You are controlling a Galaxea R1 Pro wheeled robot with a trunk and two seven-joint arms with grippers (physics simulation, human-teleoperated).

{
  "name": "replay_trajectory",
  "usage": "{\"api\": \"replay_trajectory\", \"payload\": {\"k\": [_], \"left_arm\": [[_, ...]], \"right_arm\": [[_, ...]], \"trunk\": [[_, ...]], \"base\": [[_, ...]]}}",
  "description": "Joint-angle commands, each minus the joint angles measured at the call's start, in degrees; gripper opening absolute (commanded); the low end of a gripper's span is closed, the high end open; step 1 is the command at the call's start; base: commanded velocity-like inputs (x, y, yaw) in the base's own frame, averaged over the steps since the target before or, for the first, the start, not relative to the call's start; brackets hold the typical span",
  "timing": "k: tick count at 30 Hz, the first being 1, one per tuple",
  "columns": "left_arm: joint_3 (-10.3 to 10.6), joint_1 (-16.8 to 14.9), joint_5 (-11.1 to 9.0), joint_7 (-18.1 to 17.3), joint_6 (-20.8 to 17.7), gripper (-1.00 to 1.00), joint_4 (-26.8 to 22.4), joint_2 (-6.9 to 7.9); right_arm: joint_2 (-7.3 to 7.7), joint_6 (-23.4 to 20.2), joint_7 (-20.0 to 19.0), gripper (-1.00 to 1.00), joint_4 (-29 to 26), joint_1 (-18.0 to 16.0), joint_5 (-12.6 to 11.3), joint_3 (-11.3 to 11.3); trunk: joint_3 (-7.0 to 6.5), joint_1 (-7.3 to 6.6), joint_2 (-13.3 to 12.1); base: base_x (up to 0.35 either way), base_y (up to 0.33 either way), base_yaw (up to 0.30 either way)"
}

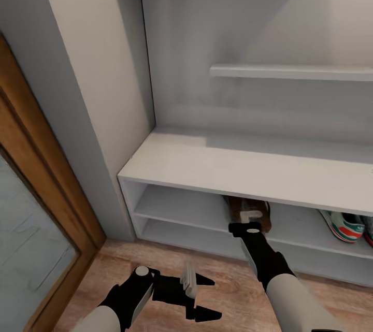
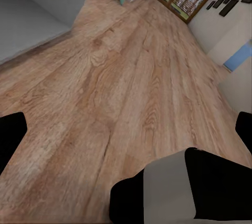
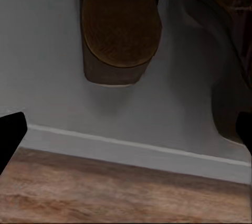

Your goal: Pick up the two gym shoes and the two sandals from the corridor floor and place them onto the hallstand (shoe rack) in the corridor, making sure they are on the rack and not on the floor. Arrange them so the two gym shoes are next to each other and the two sandals are next to each other.

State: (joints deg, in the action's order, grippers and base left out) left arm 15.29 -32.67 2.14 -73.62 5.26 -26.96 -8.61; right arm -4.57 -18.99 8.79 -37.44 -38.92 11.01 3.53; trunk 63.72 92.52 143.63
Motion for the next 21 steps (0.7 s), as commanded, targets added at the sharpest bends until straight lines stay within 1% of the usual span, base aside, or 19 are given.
{"api": "replay_trajectory", "payload": {"k": [1, 21], "left_arm": [[0.0, 0.0, 0.2, 0.0, 0.5, 1.0, 0.0, 0.0], [0.0, 0.0, 0.2, 0.0, 0.5, 1.0, 0.0, 0.0]], "right_arm": [[-0.05, -0.3, -0.1, 1.0, -0.1, 0.0, 0.6, 0.2], [-0.18, -0.3, -0.2, 1.0, -0.1, 0.0, 0.6, -0.1]], "trunk": [[0.05, -0.05, 0.0], [0.05, -0.05, 0.0]], "base": [[-0.336, 0.0, 0.0], [-0.339, 0.0, 0.0]]}}
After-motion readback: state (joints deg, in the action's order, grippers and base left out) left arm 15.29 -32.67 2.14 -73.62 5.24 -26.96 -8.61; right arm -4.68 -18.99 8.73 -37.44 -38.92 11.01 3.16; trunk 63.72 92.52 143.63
